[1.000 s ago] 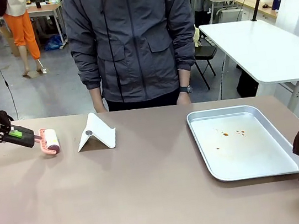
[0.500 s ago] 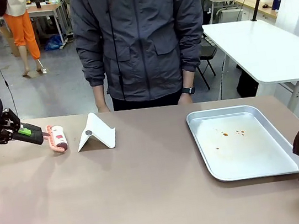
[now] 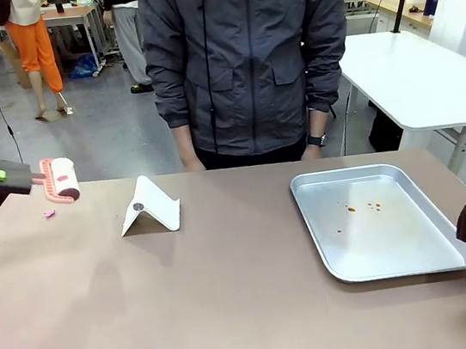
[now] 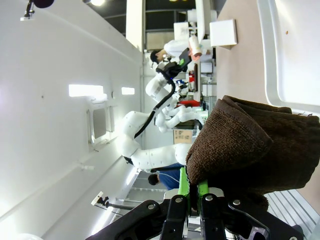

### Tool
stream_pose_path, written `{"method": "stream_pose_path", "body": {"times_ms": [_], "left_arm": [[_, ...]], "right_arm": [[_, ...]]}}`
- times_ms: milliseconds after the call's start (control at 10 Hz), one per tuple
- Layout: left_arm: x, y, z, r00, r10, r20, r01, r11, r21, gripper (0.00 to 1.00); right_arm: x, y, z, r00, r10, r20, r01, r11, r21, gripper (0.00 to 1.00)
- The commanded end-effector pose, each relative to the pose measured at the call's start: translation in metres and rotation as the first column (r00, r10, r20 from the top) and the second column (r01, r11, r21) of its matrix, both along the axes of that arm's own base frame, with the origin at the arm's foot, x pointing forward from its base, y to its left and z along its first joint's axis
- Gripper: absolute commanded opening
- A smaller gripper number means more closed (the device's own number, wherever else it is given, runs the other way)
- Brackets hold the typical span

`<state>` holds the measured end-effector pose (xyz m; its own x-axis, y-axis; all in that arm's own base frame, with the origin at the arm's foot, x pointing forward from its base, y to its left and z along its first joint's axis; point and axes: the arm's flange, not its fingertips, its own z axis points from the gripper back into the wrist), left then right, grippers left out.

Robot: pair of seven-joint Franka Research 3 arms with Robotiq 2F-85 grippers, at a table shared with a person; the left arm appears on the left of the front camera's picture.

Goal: Clean the surface of the table.
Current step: If a person points to the right, clean the right side of the table with your right hand, and if they point to the left, clean the left side with your left hand.

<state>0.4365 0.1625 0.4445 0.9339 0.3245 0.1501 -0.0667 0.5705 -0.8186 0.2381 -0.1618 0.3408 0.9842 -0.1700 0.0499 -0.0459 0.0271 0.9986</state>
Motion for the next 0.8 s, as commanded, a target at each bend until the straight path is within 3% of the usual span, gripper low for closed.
{"method": "stream_pose_path", "body": {"times_ms": [0,200,500,700], "left_arm": [[-0.021,0.015,0.012,1.000,-0.010,-0.013,0.008,0.994,-0.107,0.22],[-0.067,0.038,0.030,1.000,-0.010,-0.026,0.005,0.984,-0.180,0.22],[-0.138,0.067,0.027,0.999,-0.026,0.039,0.034,0.976,-0.216,0.22],[-0.153,0.080,0.018,0.999,-0.001,0.038,0.010,0.973,-0.229,0.22]], "right_arm": [[-0.002,0.000,0.007,1.000,-0.001,-0.010,0.001,1.000,-0.004,0.00],[-0.002,0.000,0.007,1.000,-0.001,-0.010,0.001,1.000,-0.004,0.00],[-0.002,0.000,0.007,1.000,-0.001,-0.010,0.001,1.000,-0.004,0.00],[-0.002,0.000,0.007,1.000,-0.001,-0.010,0.001,1.000,-0.004,0.00]]}}
